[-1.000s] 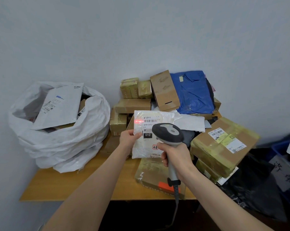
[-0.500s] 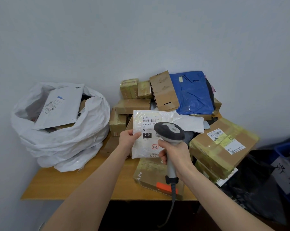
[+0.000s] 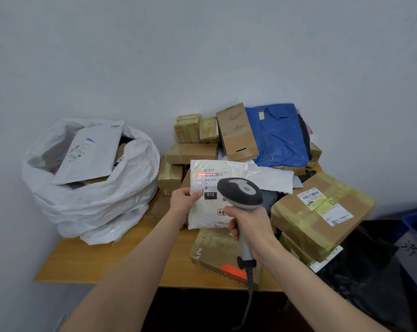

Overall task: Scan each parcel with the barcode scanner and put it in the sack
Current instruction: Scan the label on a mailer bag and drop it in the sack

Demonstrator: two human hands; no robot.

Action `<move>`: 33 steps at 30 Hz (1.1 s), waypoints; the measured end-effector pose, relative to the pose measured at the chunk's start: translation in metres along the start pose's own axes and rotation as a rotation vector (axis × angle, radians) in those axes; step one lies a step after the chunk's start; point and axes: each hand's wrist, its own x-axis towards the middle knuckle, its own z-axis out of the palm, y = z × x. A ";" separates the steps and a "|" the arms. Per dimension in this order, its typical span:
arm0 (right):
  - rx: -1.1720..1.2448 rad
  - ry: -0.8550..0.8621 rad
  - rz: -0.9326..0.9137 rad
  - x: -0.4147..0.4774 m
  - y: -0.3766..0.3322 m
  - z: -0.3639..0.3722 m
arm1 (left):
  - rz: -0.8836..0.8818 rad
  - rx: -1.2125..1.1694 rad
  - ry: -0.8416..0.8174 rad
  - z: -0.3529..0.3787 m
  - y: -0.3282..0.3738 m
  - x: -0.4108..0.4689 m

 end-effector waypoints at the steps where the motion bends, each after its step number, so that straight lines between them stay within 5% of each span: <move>1: -0.002 -0.002 -0.002 0.000 0.000 0.000 | -0.002 0.001 0.002 0.001 0.000 0.000; 19: 0.066 -0.082 0.011 0.021 -0.011 0.028 | 0.060 0.022 0.035 -0.024 0.017 -0.002; 33: 0.158 -0.148 -0.096 0.141 -0.094 0.276 | 0.268 0.021 0.350 -0.272 0.105 0.158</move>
